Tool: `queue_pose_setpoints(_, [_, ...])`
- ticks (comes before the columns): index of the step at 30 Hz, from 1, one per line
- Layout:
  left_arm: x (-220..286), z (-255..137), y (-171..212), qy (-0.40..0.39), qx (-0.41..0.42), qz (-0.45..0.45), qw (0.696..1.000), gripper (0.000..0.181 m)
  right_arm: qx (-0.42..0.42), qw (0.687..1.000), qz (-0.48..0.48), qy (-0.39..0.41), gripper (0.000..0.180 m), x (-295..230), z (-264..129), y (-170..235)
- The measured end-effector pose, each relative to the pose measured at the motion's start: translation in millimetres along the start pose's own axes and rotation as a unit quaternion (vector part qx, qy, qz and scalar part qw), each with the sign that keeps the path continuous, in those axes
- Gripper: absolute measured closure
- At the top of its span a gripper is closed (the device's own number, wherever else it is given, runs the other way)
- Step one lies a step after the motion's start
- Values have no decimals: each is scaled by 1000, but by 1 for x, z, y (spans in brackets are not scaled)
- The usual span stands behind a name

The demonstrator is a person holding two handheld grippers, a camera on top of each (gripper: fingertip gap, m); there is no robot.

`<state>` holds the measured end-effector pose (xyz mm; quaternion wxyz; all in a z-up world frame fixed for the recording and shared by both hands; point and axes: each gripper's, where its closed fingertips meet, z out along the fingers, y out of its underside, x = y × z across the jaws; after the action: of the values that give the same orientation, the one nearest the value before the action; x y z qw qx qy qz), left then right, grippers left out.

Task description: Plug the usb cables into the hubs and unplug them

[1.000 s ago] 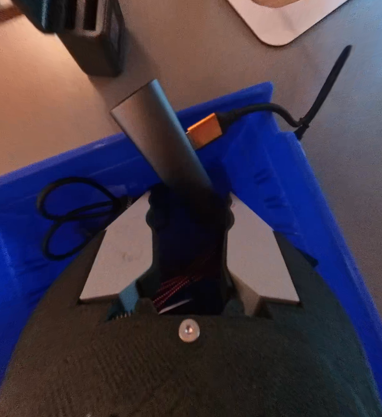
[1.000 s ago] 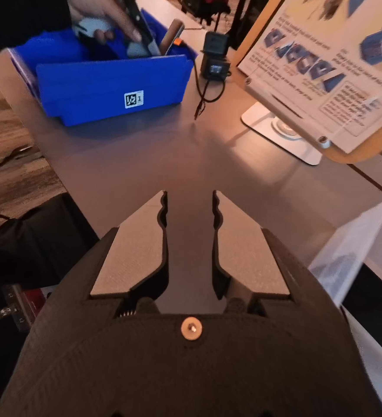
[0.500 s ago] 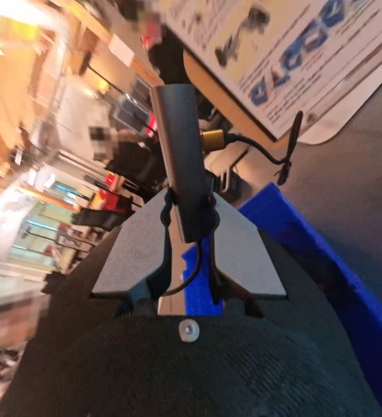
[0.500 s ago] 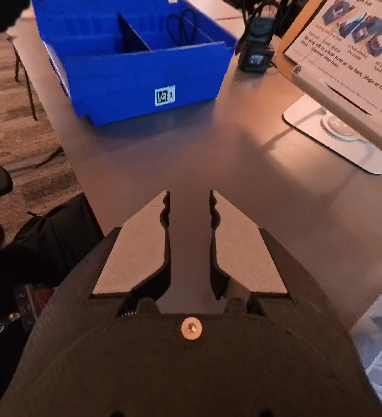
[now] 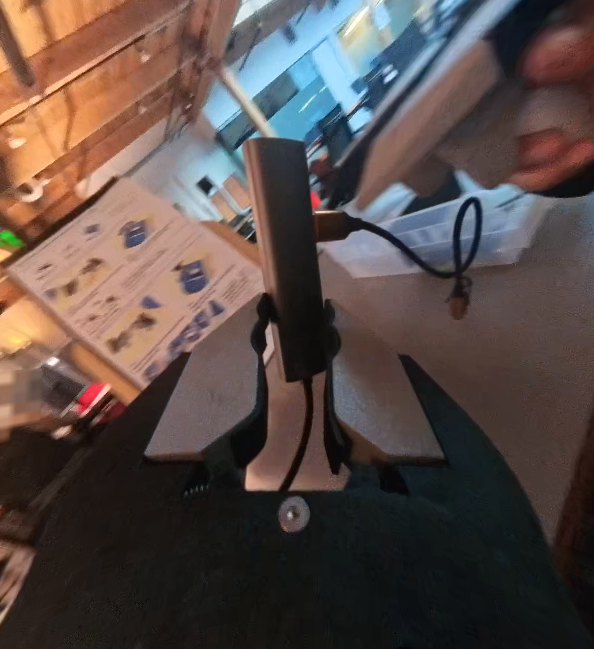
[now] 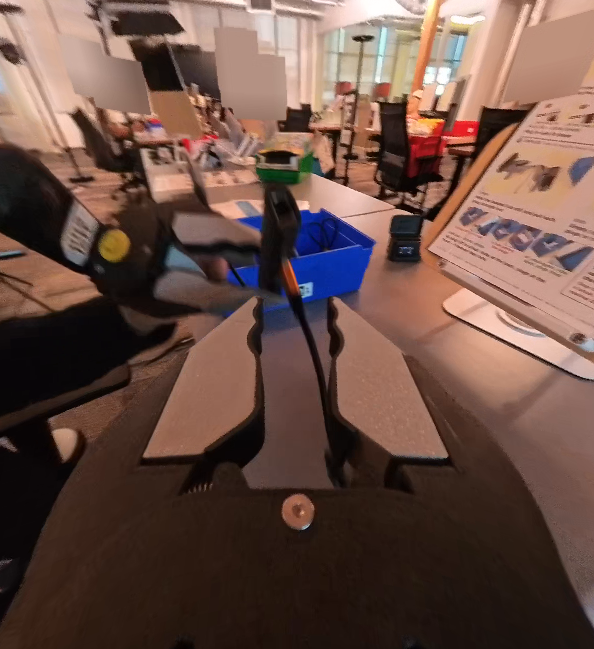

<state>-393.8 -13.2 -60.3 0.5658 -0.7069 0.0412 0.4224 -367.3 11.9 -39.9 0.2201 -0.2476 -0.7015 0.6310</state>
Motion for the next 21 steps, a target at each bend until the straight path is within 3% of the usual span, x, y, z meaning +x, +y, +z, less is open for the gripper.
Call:
queue_pose_setpoints(2, [35, 6, 4, 36, 34, 4, 999, 152, -21, 999, 3, -30, 142, -5, 5, 17])
queue_pose_setpoints(3, [45, 10, 9, 40, 32, 6, 999, 152, -38, 998, -1, -47, 150, -8, 8, 27])
queue_pose_setpoints(5, [59, 18, 23, 52, 14, -1, 999, 152, -63, 996, -26, -61, 165, -8, 13, 44])
queue_pose_setpoints(9, [75, 29, 60, 118, -43, -24, 992, 151, -145, 985, -73, -63, 166, 2, 27, 79])
queue_pose_setpoints(14, [102, 18, 60, 234, -24, -14, 972, 161, -139, 955, -223, -135, 166, -33, 39, 95])
queue_pose_setpoints(17, [89, 22, 69, 216, -42, -26, 975, 167, -167, 947, -261, -87, 165, -20, 33, 92])
queue_pose_setpoints(21, [85, 19, 72, 216, -32, -31, 975, 168, -140, 946, -283, -76, 180, -16, 21, 81])
